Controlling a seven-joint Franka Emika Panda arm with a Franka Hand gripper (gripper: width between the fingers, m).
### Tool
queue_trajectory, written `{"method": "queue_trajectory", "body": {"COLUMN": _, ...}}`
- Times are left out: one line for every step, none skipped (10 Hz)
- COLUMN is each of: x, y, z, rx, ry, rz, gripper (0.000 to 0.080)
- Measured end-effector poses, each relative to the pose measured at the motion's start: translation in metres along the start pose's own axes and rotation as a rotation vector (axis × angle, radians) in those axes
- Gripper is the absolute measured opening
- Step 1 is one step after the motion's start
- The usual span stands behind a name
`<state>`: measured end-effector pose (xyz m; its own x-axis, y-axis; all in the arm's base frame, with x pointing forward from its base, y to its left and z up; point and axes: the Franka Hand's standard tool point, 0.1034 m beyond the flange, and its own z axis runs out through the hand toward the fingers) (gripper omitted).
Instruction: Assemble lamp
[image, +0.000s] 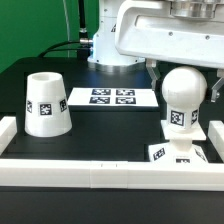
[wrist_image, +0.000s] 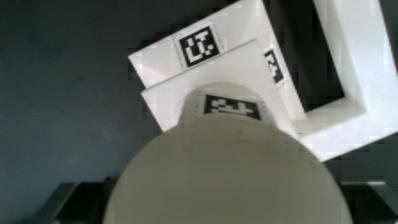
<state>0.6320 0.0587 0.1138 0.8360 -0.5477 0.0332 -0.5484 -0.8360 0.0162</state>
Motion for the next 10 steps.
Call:
{"method": "queue_trajectory", "body": {"x": -0.0015, "y": 0.0020, "z": 0.0004, "rx": 0.009, "ry": 0.000, "rz": 0.094, "gripper": 0.0577}}
{"method": "queue_trajectory", "body": {"x": -0.0042, "y": 0.0018, "z": 0.0010, "rx": 0.017, "ry": 0.001, "rz": 0.161, "gripper": 0.0577}}
{"method": "queue_trajectory", "body": {"x": -0.0057, "y": 0.0009, "z": 0.0011, "rx": 0.022, "ry": 0.004, "rz": 0.254, "gripper": 0.0577}}
{"method": "queue_trajectory", "body": {"x": -0.0065, "y": -0.0001, "z": 0.0017, "rx": 0.033, "ry": 0.005, "rz": 0.330, "gripper": 0.0578}}
{"method": "queue_trajectory", "body": {"x": -0.0078, "y": -0.0011, "z": 0.0020, "rx": 0.036, "ry": 0.000, "rz": 0.413, "gripper": 0.0578}}
{"method": "queue_trajectory", "body": {"x": -0.0083, "y": -0.0017, "z": 0.0021, "rx": 0.037, "ry": -0.002, "rz": 0.482, "gripper": 0.0578}}
{"method": "queue_trajectory", "body": {"x": -0.0086, "y": -0.0019, "z": 0.0020, "rx": 0.037, "ry": -0.004, "rz": 0.529, "gripper": 0.0578}}
{"method": "queue_trajectory", "body": {"x": -0.0088, "y": -0.0021, "z": 0.0021, "rx": 0.037, "ry": -0.004, "rz": 0.554, "gripper": 0.0578}}
{"method": "queue_trajectory", "body": {"x": -0.0093, "y": -0.0026, "z": 0.0020, "rx": 0.038, "ry": -0.008, "rz": 0.628, "gripper": 0.0578}}
{"method": "queue_trajectory", "body": {"x": -0.0099, "y": -0.0034, "z": 0.0020, "rx": 0.041, "ry": -0.013, "rz": 0.680, "gripper": 0.0578}}
